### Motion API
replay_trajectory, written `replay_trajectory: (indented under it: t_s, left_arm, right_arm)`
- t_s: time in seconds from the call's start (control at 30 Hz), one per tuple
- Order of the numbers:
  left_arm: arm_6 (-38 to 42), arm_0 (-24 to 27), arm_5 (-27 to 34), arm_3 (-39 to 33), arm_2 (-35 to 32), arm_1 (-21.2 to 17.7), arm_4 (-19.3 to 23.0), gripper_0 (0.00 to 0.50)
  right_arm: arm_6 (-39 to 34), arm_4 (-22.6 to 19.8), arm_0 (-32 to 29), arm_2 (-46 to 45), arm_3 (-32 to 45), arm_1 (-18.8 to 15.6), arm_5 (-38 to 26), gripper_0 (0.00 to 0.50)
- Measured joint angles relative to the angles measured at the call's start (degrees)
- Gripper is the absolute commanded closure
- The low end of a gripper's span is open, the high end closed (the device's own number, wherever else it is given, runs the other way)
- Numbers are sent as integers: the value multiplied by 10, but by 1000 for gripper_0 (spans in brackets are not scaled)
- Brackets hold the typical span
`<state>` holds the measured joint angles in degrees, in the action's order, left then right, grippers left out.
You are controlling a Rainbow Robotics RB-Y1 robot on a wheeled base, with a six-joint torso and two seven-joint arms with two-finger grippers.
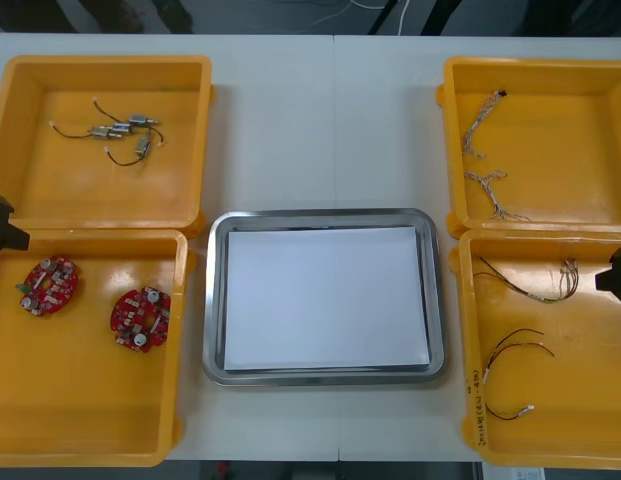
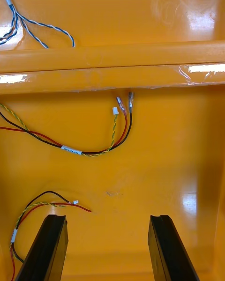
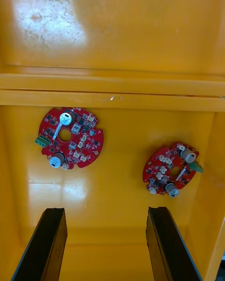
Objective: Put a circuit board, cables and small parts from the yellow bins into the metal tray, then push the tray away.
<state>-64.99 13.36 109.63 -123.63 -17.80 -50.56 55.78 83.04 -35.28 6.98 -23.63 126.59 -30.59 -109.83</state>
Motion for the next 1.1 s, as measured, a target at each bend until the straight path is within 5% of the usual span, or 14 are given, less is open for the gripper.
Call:
replay_trajectory:
  t_s: [1.1]
  left_arm:
    - [0, 0, 0, 0, 0, 0, 0, 0]
  right_arm:
    - [0, 0, 0, 0, 0, 0, 0, 0]
